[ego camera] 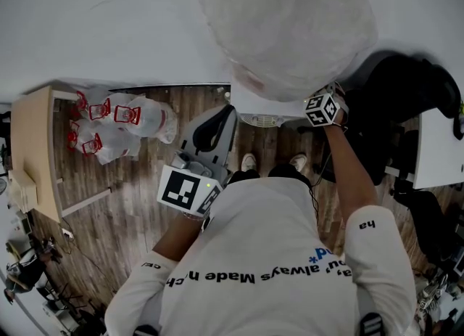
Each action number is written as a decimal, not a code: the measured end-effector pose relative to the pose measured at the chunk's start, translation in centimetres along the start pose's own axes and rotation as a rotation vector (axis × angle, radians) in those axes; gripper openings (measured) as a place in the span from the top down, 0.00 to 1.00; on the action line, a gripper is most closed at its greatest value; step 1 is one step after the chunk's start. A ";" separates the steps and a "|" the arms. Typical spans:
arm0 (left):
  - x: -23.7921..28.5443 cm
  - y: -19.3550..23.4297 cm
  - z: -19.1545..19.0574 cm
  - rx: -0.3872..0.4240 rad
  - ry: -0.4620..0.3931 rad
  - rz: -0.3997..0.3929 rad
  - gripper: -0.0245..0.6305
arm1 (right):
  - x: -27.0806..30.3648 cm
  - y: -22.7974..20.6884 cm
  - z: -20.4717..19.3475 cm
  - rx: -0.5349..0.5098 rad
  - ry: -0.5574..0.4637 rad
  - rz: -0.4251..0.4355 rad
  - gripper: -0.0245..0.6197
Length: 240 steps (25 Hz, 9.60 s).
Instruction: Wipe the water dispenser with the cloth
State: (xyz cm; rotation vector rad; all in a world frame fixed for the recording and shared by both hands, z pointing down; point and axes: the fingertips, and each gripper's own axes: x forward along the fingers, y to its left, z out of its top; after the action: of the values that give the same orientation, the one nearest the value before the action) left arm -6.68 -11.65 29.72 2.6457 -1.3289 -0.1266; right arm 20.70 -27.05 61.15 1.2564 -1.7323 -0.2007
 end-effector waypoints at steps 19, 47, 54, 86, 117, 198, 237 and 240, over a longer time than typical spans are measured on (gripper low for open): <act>-0.6 -0.5 -0.2 0.000 0.006 0.004 0.92 | 2.2 3.1 -1.2 0.069 0.021 0.152 0.89; -1.7 -1.2 -0.2 -0.002 0.000 -0.055 0.92 | -1.1 5.8 -2.6 0.025 0.037 0.140 0.90; -1.4 -1.7 -0.2 -0.002 0.000 -0.079 0.92 | -2.1 6.5 -3.2 0.021 0.042 0.139 0.90; -2.6 -3.7 -0.8 -0.006 0.008 -0.127 0.92 | -6.9 9.6 -5.2 0.044 0.031 0.109 0.90; -4.6 -2.2 -1.9 -0.015 0.033 -0.069 0.92 | -13.3 15.5 1.9 0.474 -0.094 0.172 0.87; -3.8 -1.6 -1.9 -0.015 0.033 -0.020 0.92 | -5.6 23.9 2.2 0.762 0.109 0.365 0.87; 1.0 -6.9 -2.1 -0.005 0.041 -0.100 0.92 | -6.5 18.6 -4.7 0.811 0.153 0.313 0.87; 1.3 -7.2 -2.1 -0.007 0.042 -0.109 0.92 | -6.7 18.1 -5.5 0.823 0.164 0.301 0.87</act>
State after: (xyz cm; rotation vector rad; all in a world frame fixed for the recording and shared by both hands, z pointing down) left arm 0.13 -8.21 30.40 2.6999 -1.1698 -0.0897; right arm 13.21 -11.35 71.11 1.4831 -1.8890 0.8470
